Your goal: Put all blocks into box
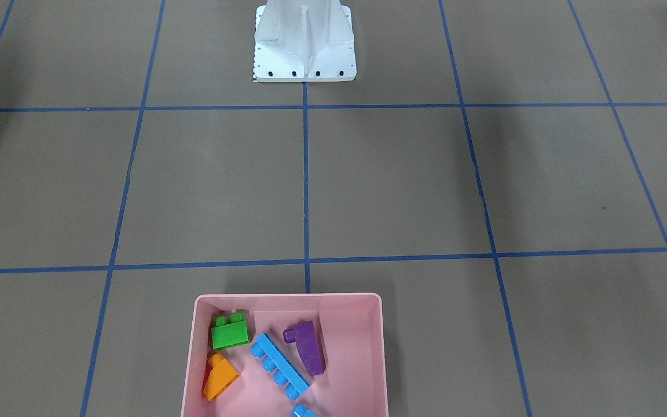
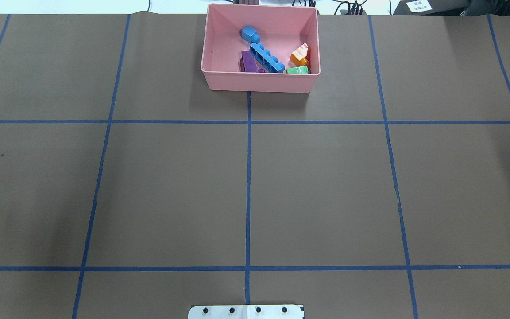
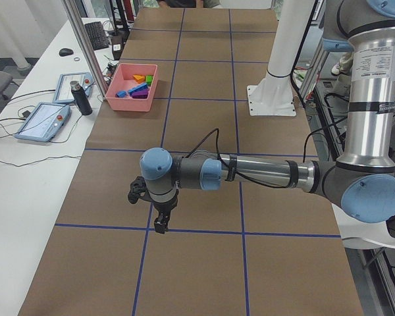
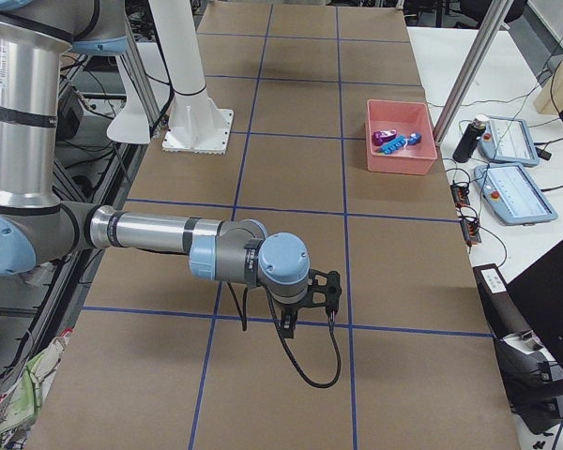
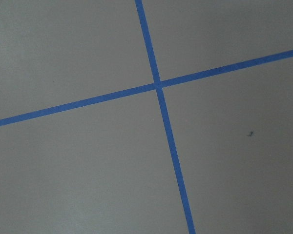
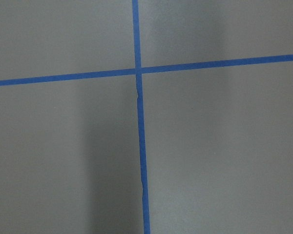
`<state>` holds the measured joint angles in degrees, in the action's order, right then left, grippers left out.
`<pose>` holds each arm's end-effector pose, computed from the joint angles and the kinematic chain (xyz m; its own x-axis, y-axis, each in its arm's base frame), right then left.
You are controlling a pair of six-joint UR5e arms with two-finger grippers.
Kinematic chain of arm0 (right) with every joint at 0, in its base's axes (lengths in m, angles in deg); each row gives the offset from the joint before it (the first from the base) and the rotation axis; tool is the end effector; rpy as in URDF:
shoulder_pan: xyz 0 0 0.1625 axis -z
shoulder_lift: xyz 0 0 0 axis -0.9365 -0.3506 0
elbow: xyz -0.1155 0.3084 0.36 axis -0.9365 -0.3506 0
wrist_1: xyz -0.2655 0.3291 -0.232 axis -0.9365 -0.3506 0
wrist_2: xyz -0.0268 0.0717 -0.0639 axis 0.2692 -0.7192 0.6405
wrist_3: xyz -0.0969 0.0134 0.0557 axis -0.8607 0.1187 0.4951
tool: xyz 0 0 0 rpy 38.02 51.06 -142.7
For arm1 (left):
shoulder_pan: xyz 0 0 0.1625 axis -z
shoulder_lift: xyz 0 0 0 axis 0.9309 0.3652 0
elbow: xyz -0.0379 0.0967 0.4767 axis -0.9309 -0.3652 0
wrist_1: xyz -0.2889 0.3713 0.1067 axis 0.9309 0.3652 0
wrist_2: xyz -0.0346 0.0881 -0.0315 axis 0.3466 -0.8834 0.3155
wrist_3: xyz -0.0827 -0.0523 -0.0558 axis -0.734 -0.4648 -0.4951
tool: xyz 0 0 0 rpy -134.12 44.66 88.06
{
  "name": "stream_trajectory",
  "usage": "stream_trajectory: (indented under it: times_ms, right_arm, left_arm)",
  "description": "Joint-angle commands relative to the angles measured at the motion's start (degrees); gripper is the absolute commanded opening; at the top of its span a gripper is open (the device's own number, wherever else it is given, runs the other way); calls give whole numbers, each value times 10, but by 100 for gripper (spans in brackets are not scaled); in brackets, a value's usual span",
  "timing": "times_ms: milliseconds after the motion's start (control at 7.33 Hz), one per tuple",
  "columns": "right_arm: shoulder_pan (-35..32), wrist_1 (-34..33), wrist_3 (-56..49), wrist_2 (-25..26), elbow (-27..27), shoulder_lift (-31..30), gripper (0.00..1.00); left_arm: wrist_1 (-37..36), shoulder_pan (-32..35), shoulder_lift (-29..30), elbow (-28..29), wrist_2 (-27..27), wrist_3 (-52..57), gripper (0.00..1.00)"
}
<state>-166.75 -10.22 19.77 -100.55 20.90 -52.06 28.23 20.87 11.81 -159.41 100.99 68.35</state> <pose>0.1065 -0.4701 0.7266 0.6284 0.0791 0.7739 -0.1127 0.9936 -0.0101 -0.0519 -0.5599 0.6951 0.7222 0.2110 -0.6587 -0.1510 0.9775 0.1476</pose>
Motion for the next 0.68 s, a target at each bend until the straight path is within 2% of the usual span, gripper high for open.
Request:
stream_trajectory:
  times_ms: [0, 273, 545]
  right_arm:
    - [-20, 0, 0, -15, 14, -2, 100]
    - [0, 0, 12, -9, 31, -2, 100]
    - [52, 1, 72, 46, 61, -1, 100]
  left_arm:
    - [0, 6, 0, 3, -2, -1, 100]
    - [0, 12, 0, 1, -3, -2, 100]
    - [0, 12, 0, -1, -3, -2, 100]
